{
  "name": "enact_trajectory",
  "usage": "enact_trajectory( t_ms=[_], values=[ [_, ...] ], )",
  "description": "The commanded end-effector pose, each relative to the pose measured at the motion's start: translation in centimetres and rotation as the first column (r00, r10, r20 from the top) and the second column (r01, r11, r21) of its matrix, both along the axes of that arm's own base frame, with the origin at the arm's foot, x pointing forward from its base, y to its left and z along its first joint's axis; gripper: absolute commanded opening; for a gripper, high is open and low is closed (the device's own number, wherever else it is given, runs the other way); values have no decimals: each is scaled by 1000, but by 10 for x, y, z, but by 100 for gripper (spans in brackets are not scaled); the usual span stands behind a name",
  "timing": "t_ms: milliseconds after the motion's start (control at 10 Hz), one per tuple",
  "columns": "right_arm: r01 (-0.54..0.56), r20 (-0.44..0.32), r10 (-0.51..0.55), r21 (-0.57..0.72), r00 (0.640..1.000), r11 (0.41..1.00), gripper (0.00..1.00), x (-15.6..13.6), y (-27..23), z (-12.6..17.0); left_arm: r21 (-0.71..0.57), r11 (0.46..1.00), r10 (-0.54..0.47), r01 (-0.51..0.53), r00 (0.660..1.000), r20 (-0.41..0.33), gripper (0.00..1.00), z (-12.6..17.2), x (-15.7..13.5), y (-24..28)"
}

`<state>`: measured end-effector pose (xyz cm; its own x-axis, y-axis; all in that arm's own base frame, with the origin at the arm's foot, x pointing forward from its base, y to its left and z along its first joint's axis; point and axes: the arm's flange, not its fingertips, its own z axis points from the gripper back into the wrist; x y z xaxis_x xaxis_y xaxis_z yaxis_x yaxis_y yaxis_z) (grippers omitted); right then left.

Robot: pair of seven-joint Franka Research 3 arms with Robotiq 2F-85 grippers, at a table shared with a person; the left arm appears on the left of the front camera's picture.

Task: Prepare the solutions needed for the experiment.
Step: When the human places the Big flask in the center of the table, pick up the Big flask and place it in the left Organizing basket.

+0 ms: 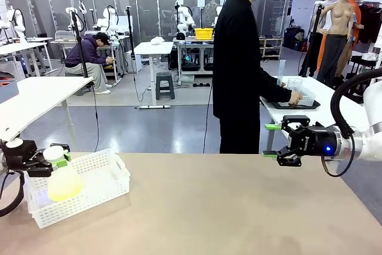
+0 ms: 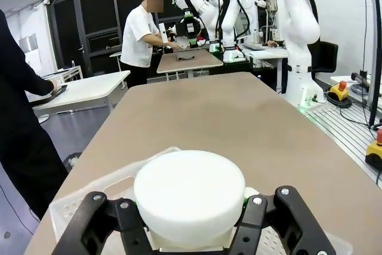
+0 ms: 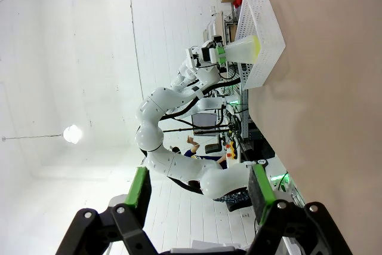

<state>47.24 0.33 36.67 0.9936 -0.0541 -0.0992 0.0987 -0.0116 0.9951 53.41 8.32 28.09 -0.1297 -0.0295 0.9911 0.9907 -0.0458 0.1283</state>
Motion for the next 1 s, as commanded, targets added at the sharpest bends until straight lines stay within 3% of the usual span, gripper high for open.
enact_trajectory(
  t_ms=[0,400,700,900],
  values=[
    [-2,4,2,-2,1000,1000,83,0,1,1,-56,998,-28,29,999,27,29,-31,-15,5],
    [-2,4,2,-2,1000,1000,83,0,1,1,-55,998,-39,40,999,29,68,-28,-15,12],
    [-2,4,2,-2,1000,1000,83,0,1,1,-31,999,16,-15,999,32,99,-15,-27,30],
    [-2,4,2,-2,1000,1000,83,0,1,1,-24,999,47,-46,998,37,100,0,-40,41]
  ],
)
